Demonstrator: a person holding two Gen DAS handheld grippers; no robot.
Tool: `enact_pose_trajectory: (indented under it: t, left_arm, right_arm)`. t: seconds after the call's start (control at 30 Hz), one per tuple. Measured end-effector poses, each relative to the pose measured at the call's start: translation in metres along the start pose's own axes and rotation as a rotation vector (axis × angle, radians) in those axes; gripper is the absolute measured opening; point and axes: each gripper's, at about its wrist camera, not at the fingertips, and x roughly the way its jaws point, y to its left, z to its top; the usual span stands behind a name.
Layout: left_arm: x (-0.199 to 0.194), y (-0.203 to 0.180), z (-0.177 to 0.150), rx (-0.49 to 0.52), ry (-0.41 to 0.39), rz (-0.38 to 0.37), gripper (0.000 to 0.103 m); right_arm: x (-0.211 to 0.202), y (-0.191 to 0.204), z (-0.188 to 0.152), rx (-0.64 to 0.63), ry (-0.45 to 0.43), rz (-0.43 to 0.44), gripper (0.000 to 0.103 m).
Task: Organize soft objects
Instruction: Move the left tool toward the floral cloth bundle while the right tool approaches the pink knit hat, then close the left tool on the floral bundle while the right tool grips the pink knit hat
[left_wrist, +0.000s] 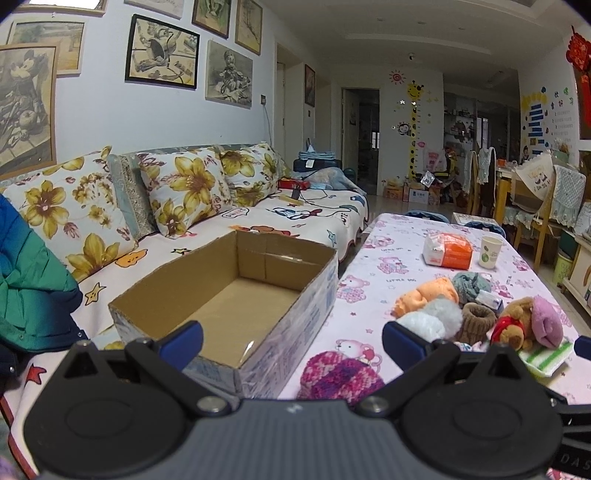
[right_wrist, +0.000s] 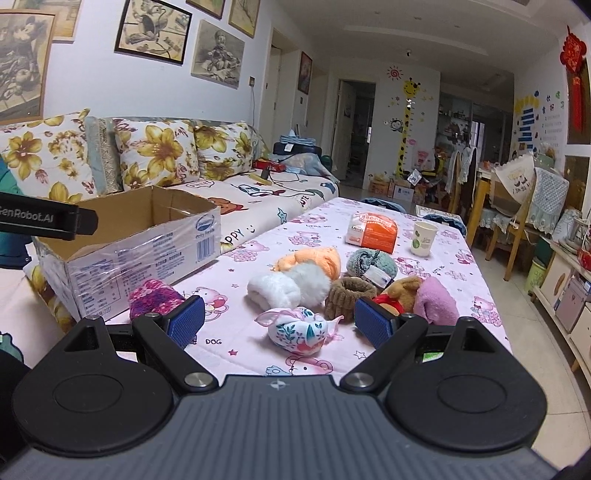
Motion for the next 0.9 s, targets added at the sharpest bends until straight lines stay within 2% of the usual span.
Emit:
enact_pose_trajectory:
  t: [0.23,0.53,0.9]
  left_arm:
    - [0.004,-0.007,-0.004,0.018,-0.002,-0.023,0.102]
    - [0.017,-0.034,-0.013,0.078,0.024,-0.078,0.102]
    - [0.047,-0.092,-0.031,0.171,0.090,-0.226,0.102]
  right_arm:
    - [0.006,-0.006,-0.008,-0.001,0.026,0.007,0.103]
    - [0.014,-0.045,-0.014,0.106,0.076,-0.048,0.103]
    - [0.033,-0.103,-0.026,0.273,0.124,-0.154,0.103]
